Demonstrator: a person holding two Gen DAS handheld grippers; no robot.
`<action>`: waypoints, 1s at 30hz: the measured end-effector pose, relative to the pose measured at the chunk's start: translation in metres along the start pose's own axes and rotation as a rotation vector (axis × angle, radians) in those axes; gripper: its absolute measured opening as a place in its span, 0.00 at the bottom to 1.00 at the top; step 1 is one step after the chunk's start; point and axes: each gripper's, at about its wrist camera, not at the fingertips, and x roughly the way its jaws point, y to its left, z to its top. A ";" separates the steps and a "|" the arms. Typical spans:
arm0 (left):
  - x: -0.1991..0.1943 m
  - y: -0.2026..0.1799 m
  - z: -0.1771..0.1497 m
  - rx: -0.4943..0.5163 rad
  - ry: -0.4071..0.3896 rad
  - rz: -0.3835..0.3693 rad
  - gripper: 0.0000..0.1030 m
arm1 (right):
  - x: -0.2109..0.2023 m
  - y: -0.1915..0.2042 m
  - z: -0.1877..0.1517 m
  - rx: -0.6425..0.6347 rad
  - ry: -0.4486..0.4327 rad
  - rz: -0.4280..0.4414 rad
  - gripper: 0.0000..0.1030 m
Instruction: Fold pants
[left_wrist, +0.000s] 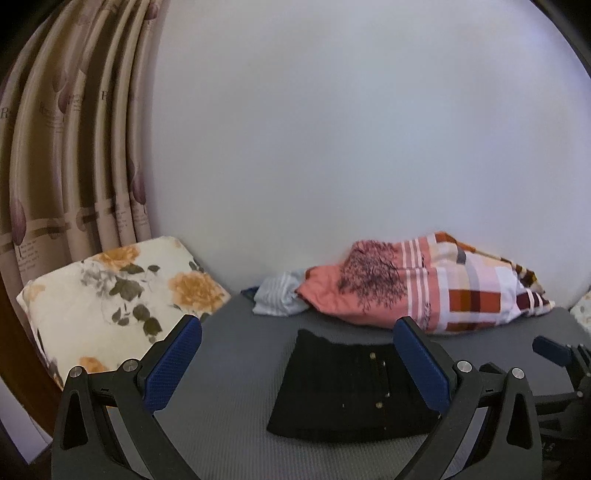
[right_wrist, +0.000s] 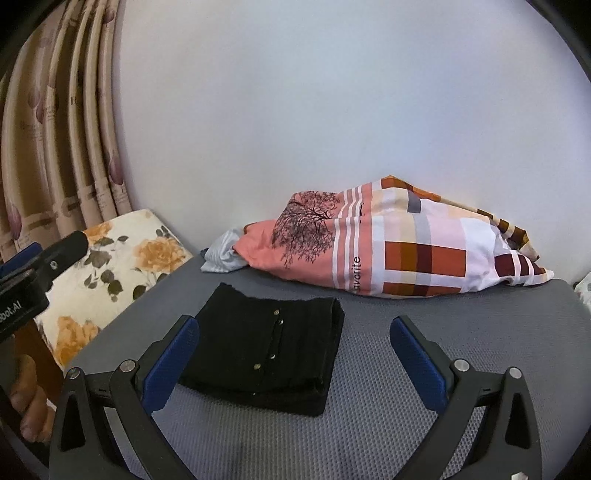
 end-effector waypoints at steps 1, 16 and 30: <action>-0.001 0.000 -0.002 0.003 0.002 -0.002 1.00 | -0.001 0.002 -0.001 -0.003 0.002 0.003 1.00; 0.011 0.004 -0.022 -0.017 0.101 -0.013 1.00 | -0.007 0.027 -0.014 -0.059 0.029 0.010 1.00; 0.025 0.012 -0.036 -0.049 0.118 0.029 1.00 | 0.002 0.031 -0.022 -0.064 0.069 0.019 1.00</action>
